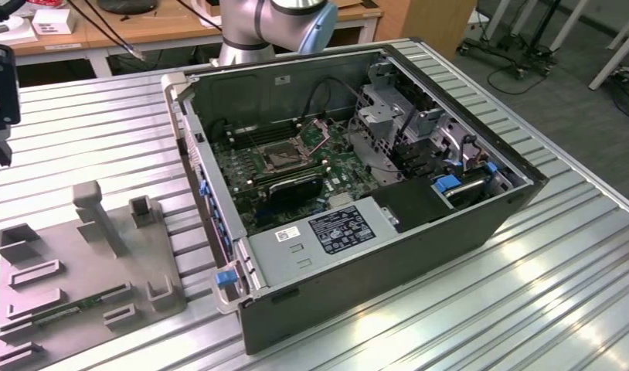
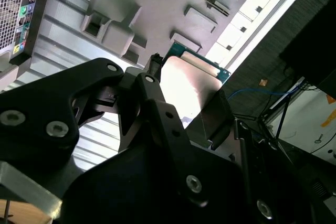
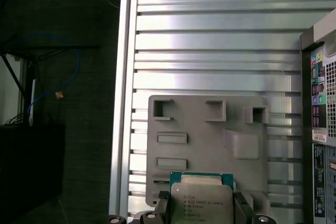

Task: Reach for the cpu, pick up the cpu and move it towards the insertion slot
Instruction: 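Pick up the cpu and move it towards the insertion slot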

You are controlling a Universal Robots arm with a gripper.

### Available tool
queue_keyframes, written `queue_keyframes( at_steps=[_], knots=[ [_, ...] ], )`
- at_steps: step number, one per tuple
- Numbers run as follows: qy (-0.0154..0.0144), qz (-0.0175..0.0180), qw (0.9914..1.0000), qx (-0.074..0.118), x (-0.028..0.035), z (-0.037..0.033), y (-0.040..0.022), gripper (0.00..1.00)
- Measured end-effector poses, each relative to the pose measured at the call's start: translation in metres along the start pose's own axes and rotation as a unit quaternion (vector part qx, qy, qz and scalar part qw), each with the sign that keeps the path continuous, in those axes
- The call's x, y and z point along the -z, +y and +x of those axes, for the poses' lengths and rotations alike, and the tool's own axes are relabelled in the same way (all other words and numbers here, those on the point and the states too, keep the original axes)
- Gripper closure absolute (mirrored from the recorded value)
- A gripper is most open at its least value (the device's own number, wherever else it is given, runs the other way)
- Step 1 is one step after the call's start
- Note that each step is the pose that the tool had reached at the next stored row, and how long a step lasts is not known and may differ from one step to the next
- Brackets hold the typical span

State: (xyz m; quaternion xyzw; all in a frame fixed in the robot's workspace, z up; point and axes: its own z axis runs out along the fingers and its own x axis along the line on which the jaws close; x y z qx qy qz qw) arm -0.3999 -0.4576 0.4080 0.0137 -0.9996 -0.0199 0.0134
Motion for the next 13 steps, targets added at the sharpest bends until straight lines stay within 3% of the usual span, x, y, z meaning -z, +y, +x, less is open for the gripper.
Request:
queue_keyframes(
  at_steps=[5,13],
  knots=[
    [0.0000,0.0000,1.00000,0.000,0.0002,-0.0069,-0.0001,0.45],
    [0.0000,0.0000,1.00000,0.000,0.0003,-0.0078,-0.0002,0.45]
  ],
)
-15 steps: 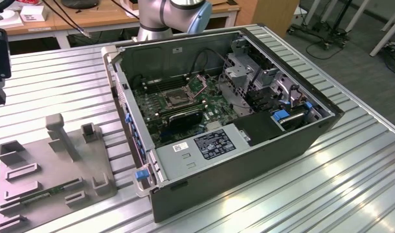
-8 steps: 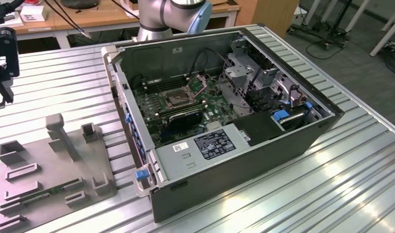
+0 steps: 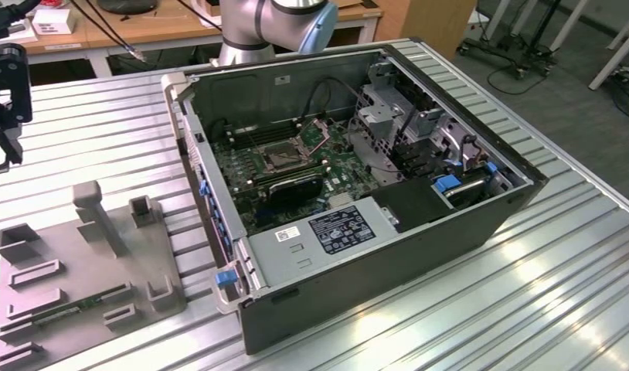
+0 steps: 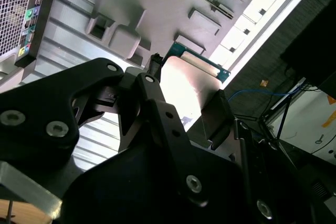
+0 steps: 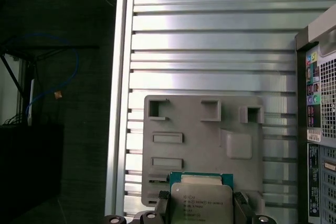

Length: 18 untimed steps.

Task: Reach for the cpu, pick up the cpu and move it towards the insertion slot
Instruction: 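Pick up the cpu and move it towards the insertion slot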

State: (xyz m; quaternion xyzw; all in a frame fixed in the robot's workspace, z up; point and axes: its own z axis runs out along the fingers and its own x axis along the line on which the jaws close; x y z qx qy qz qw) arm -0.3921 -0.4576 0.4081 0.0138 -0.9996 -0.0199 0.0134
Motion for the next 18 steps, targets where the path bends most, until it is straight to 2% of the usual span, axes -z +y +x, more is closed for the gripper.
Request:
queue_keyframes(
  at_steps=[7,18],
  knots=[
    [0.0000,-0.0001,1.00000,0.000,-0.0001,-0.0048,-0.0001,0.45],
    [0.0000,0.0000,1.00000,0.000,0.0000,-0.0184,-0.0005,0.45]
  ],
)
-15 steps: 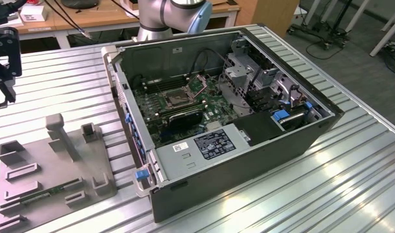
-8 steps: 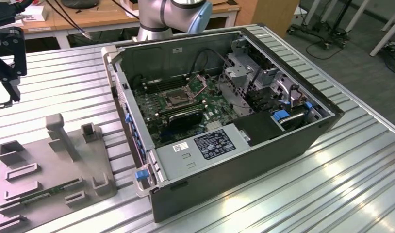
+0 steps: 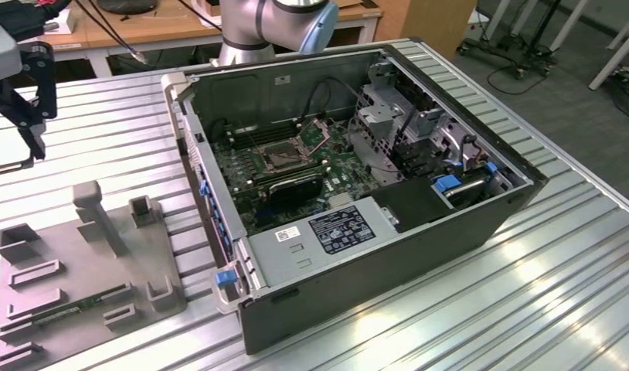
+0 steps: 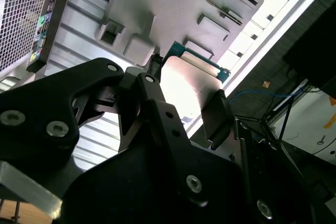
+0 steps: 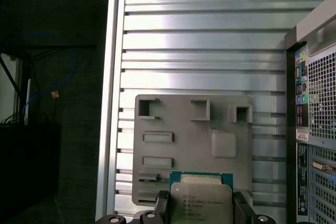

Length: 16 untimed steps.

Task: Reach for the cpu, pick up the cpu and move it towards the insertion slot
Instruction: 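Pick up the cpu and move it towards the insertion slot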

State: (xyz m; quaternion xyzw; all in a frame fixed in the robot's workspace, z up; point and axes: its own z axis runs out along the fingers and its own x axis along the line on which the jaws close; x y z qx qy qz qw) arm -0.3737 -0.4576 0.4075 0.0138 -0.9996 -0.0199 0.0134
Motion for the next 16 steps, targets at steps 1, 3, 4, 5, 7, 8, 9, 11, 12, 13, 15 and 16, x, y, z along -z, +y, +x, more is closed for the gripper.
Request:
queue_keyframes(
  at_steps=[1,3,4,5,7,8,9,11,12,13,15,16],
  knots=[
    [0.0000,0.0000,1.00000,0.000,0.0000,-0.0008,0.0000,0.45],
    [0.0000,0.0000,1.00000,0.000,0.0000,-0.0024,0.0000,0.45],
    [0.0000,0.0000,1.00000,0.000,0.0000,-0.0031,-0.0001,0.45],
    [0.0000,0.0000,1.00000,0.000,0.0000,-0.0039,-0.0001,0.45],
    [0.0000,0.0000,1.00000,0.000,0.0000,-0.0054,-0.0001,0.45],
    [0.0000,0.0000,1.00000,0.000,0.0000,-0.0061,-0.0001,0.45],
    [0.0000,0.0000,1.00000,0.000,0.0000,-0.0068,-0.0002,0.45],
    [0.0000,0.0000,1.00000,0.000,-0.0001,-0.0081,-0.0002,0.45],
    [0.0000,0.0000,1.00000,0.000,-0.0001,-0.0088,-0.0002,0.45],
    [0.0000,0.0000,1.00000,0.000,-0.0001,-0.0094,-0.0002,0.45],
    [0.0000,0.0000,1.00000,0.000,-0.0001,-0.0107,-0.0003,0.45],
    [0.0000,0.0000,1.00000,0.000,-0.0001,-0.0113,-0.0003,0.45]
  ],
)
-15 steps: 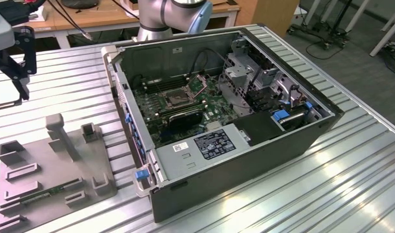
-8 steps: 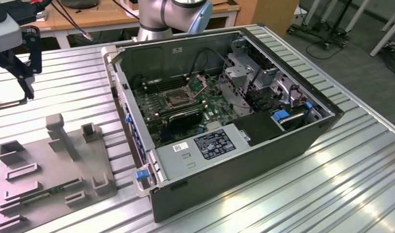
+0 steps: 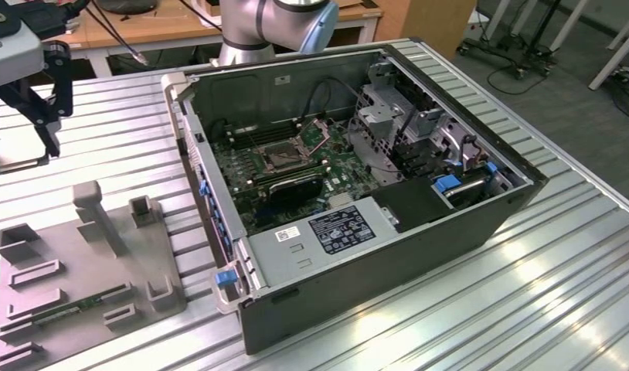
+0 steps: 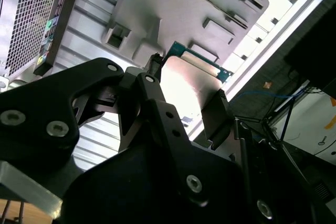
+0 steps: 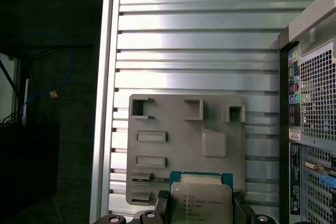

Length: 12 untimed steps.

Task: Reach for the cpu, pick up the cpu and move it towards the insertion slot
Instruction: 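Pick up the cpu and move it towards the insertion slot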

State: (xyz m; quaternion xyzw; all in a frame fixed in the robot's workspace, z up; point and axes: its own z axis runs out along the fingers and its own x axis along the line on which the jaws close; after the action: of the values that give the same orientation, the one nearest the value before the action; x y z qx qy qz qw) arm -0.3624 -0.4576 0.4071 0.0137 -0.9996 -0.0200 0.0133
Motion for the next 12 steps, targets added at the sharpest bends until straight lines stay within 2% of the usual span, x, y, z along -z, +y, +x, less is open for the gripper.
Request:
queue_keyframes(
  at_steps=[12],
  knots=[
    [0.0000,0.0000,1.00000,0.000,0.0000,-0.0079,-0.0002,0.45]
  ],
)
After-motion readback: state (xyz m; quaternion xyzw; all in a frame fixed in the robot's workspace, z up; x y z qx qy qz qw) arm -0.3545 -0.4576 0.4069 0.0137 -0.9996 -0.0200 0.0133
